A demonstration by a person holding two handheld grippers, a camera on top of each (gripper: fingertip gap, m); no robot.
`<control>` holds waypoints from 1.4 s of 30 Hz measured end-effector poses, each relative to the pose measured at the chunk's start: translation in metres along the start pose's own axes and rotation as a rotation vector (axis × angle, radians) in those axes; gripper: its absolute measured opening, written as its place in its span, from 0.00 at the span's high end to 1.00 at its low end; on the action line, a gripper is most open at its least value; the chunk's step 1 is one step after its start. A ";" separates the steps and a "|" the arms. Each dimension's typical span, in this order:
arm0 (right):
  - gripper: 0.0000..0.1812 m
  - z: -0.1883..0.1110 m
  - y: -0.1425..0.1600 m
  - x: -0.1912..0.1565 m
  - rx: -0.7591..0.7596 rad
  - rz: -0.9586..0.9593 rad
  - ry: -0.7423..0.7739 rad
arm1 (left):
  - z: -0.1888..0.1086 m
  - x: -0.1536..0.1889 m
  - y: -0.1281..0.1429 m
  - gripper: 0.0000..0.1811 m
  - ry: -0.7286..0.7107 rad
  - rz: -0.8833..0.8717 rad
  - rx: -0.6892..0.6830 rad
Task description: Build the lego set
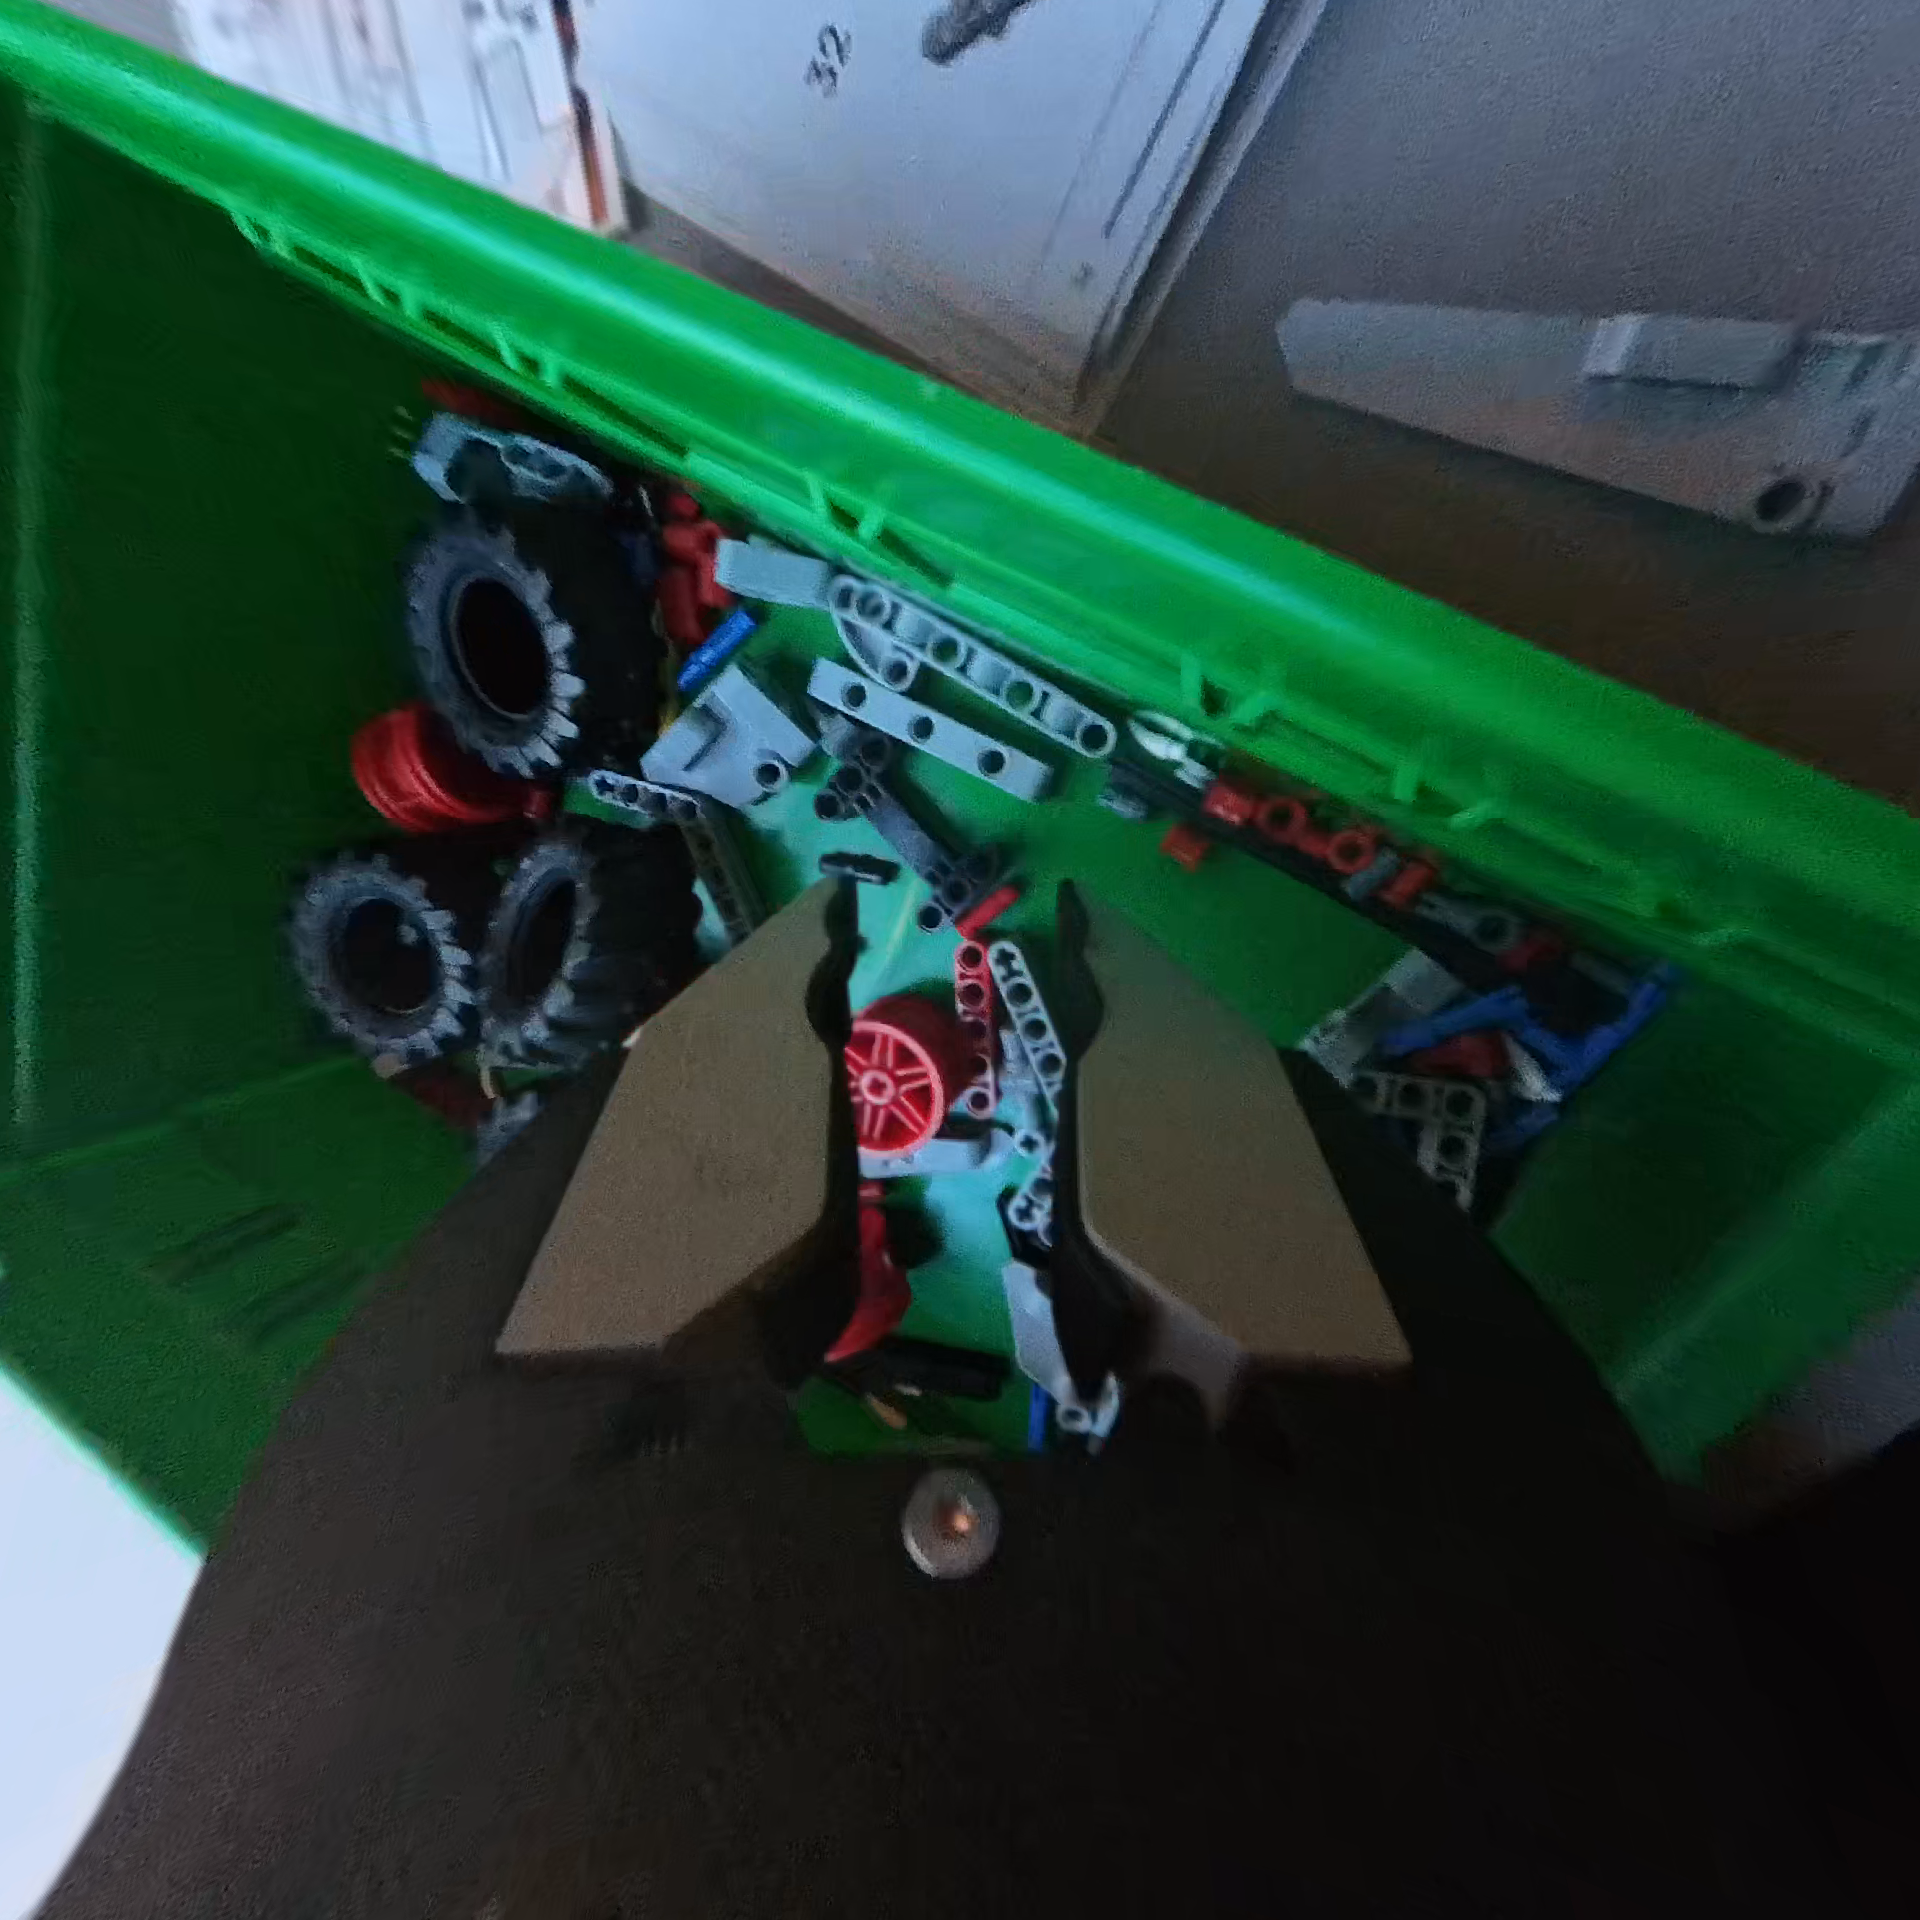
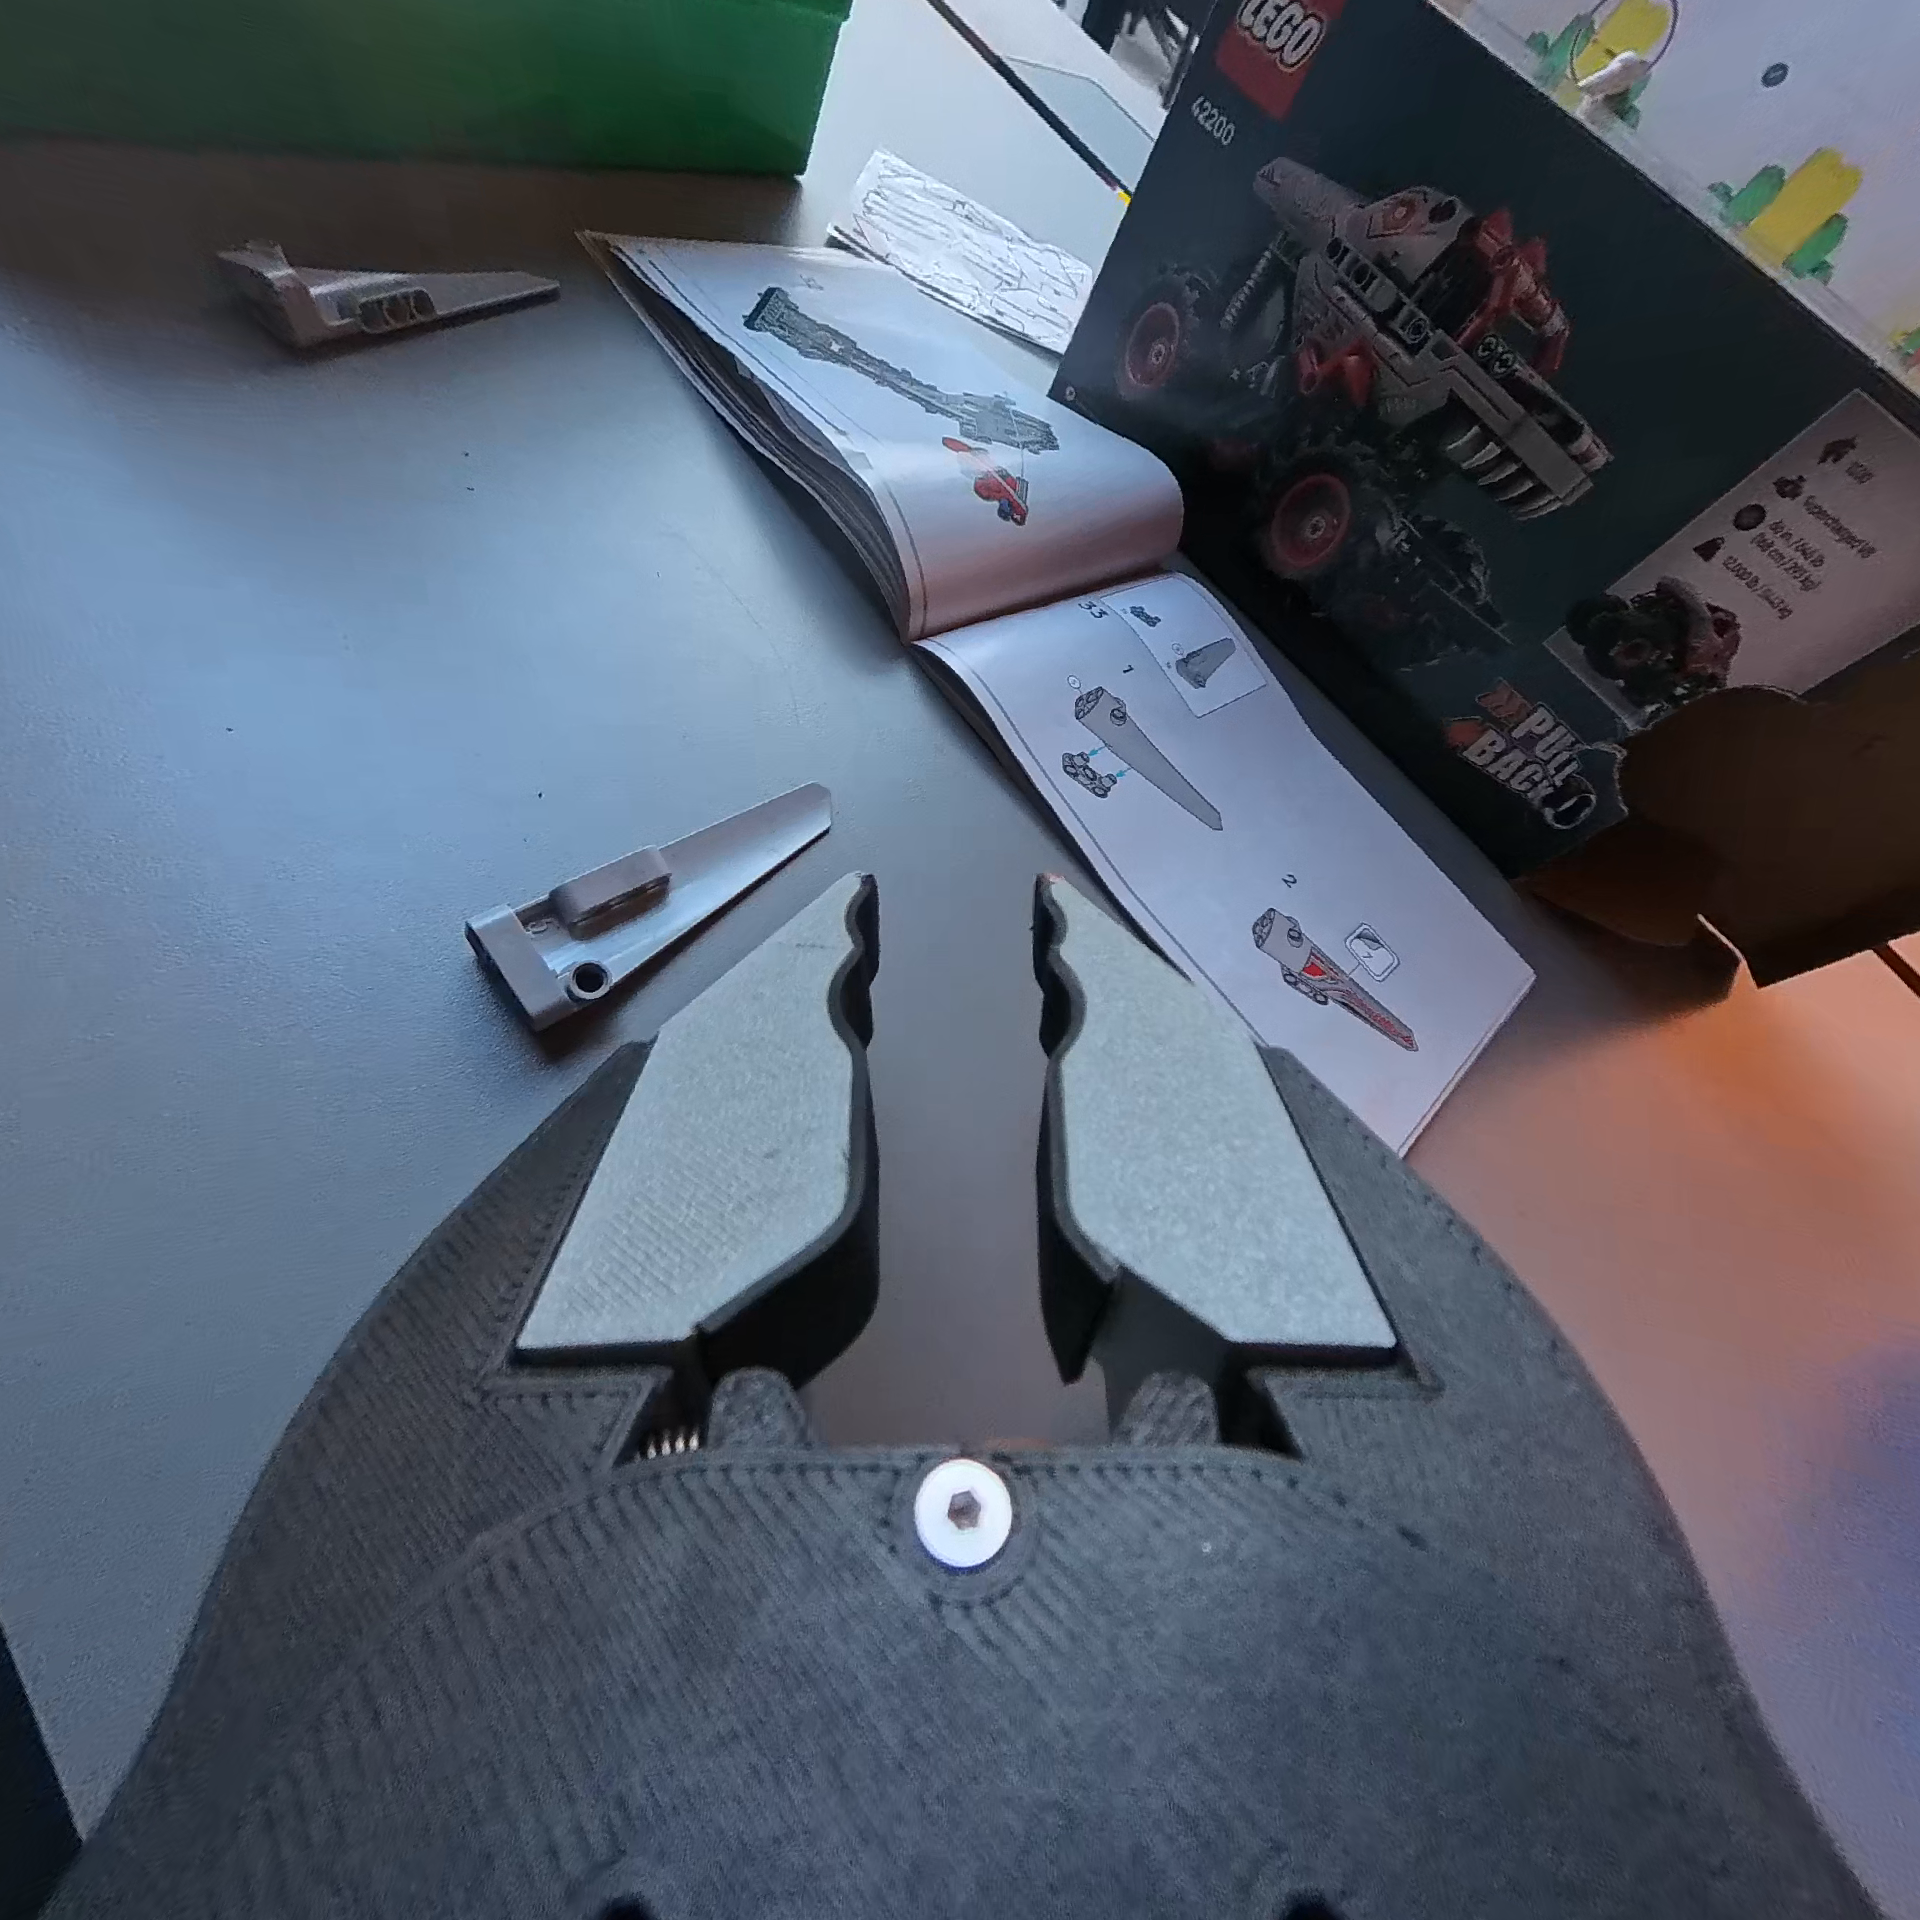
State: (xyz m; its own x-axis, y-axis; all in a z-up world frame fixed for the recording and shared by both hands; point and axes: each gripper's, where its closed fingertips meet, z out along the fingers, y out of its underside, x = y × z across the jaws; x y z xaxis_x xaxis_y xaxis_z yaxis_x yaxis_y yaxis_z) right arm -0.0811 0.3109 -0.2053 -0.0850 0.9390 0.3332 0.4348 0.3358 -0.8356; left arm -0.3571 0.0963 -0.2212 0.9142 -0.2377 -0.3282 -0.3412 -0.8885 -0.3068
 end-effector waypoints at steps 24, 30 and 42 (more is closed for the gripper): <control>0.85 -0.002 -0.001 0.013 0.021 0.046 0.049 | -0.072 -0.114 -0.036 1.00 -0.346 -0.547 0.508; 0.84 -0.003 -0.001 0.013 0.026 0.076 0.024 | -0.069 -0.112 -0.039 1.00 -0.333 -0.550 0.503; 0.81 -0.002 0.000 0.012 0.015 0.049 0.042 | -0.054 -0.101 -0.043 0.98 -0.290 -0.526 0.456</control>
State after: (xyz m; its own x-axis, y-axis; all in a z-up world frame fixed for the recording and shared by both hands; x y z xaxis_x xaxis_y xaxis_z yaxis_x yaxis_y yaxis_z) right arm -0.0809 0.3221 -0.2002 -0.0261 0.9505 0.3096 0.4244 0.2909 -0.8575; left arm -0.4231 0.1374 -0.1262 0.9090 0.3414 -0.2388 0.0099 -0.5908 -0.8068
